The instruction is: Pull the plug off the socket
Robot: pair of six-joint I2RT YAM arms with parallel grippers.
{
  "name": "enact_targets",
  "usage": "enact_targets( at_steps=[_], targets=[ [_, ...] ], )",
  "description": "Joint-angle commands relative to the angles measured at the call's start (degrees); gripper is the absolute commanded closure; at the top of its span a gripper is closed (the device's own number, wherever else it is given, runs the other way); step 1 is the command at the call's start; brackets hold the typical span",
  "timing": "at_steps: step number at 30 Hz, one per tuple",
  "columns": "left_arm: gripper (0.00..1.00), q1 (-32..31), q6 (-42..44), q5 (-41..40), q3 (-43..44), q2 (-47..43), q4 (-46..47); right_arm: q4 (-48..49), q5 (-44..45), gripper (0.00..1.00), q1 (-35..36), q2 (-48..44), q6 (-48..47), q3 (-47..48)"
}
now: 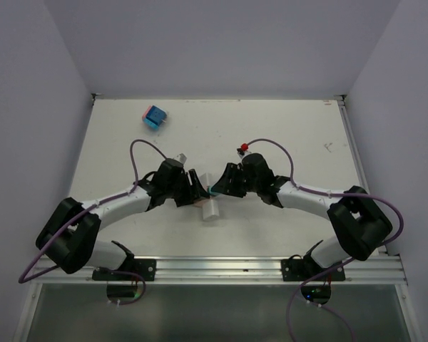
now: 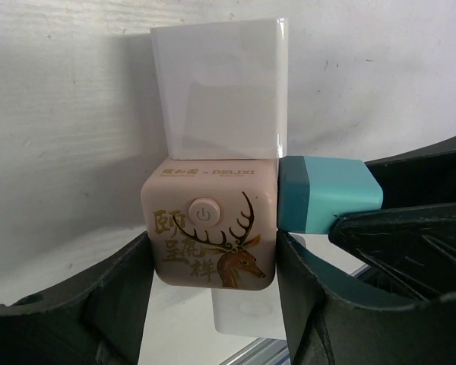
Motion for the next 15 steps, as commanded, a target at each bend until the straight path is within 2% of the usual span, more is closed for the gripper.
enact_targets(
  at_steps=[1, 15],
  targets=[
    [1.00, 1.3, -2.6, -11.4, -0.1, -3.6, -5.5, 0.2, -0.1, 1.00, -0.4, -2.0, 0.0, -1.4],
    [1.00, 1.3, 1.6, -20.7, -1.6, -6.7, -12.9, 1.4, -1.0, 1.00, -2.7, -3.9, 0.7, -2.0]
  ],
)
